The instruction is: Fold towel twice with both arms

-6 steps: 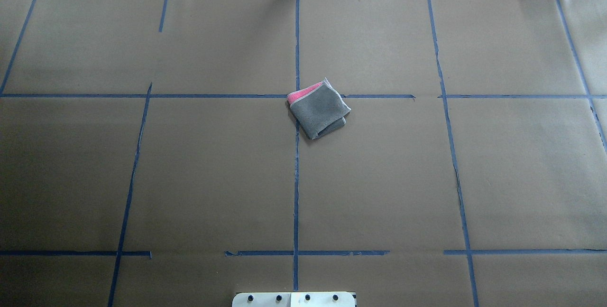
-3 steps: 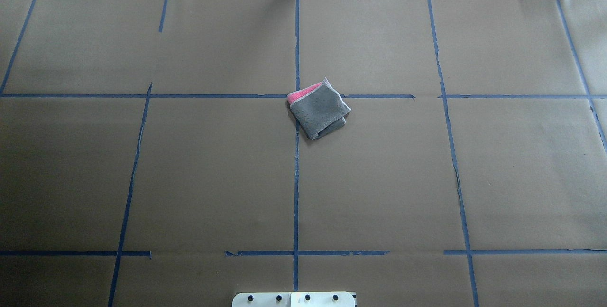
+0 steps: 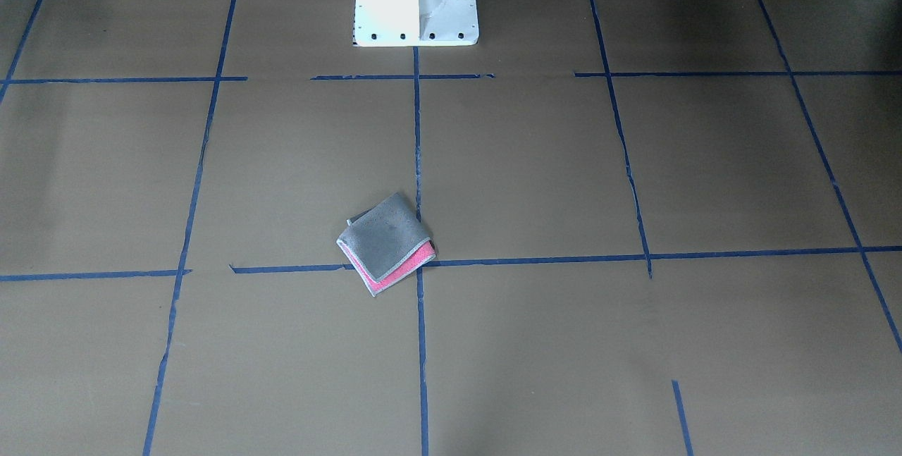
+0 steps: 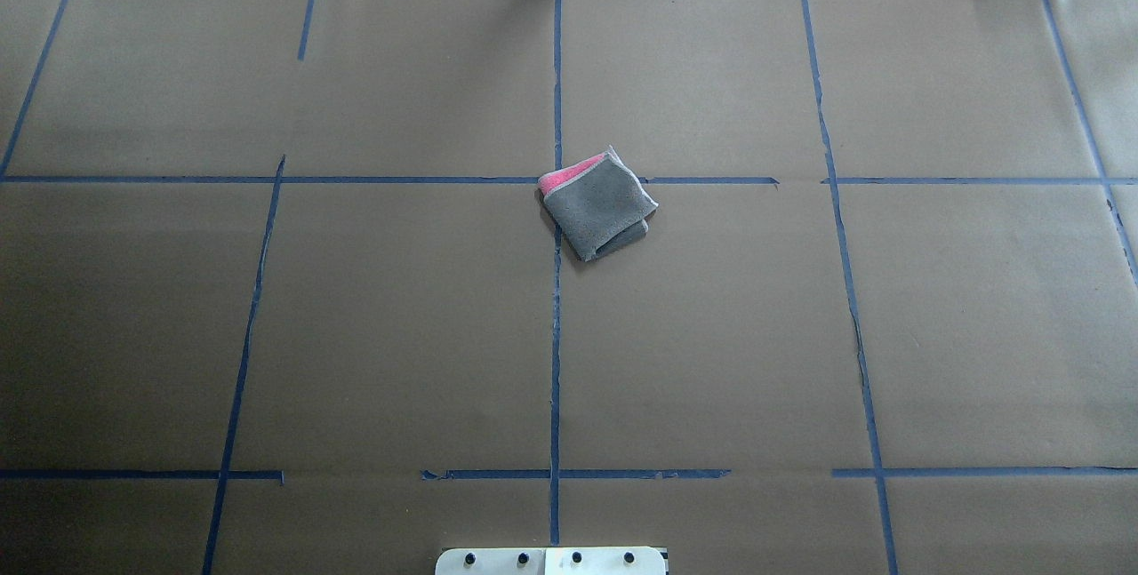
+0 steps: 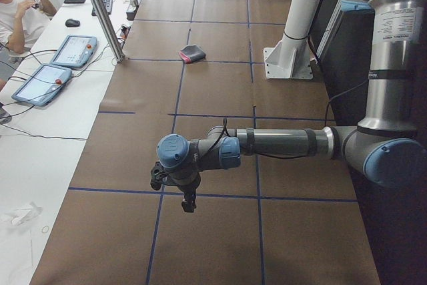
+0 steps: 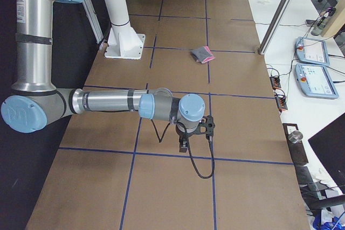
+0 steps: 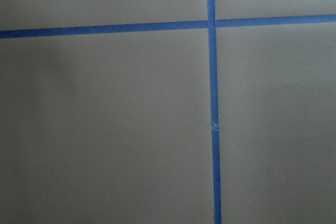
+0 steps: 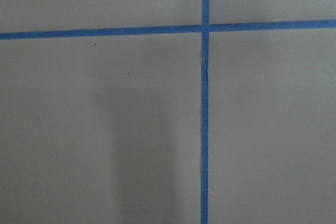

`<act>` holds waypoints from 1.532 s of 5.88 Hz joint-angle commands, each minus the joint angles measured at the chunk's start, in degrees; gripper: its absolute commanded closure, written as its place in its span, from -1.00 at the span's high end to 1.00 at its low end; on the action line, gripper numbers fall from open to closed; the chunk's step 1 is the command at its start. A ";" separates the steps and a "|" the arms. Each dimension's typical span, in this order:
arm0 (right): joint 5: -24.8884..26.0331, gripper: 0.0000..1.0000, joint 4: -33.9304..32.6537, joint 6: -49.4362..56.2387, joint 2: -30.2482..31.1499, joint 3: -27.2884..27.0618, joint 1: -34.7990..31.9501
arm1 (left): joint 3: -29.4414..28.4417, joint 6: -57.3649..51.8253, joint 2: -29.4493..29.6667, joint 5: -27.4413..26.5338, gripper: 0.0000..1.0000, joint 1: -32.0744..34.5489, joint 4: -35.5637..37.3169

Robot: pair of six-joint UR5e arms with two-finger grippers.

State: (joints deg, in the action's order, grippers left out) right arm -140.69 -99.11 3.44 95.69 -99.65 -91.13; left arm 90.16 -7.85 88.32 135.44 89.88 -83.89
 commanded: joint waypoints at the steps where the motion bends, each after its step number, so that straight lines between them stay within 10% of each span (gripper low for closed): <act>1: 0.15 1.00 0.24 0.07 0.20 0.07 -2.11 | -0.33 -0.14 0.01 -0.17 1.00 0.12 -0.05; 3: 0.77 1.00 10.81 -1.06 3.88 2.61 -3.44 | -0.33 0.12 0.27 -0.17 1.00 0.12 -0.05; 9: 0.15 1.00 10.78 -1.60 3.28 2.53 -4.67 | -3.15 -0.32 0.63 -0.09 1.00 0.12 -0.13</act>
State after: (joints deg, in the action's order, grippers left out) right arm -140.53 -88.32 1.87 99.02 -97.15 -95.80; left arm 86.72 -8.16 88.84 135.35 89.94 -84.06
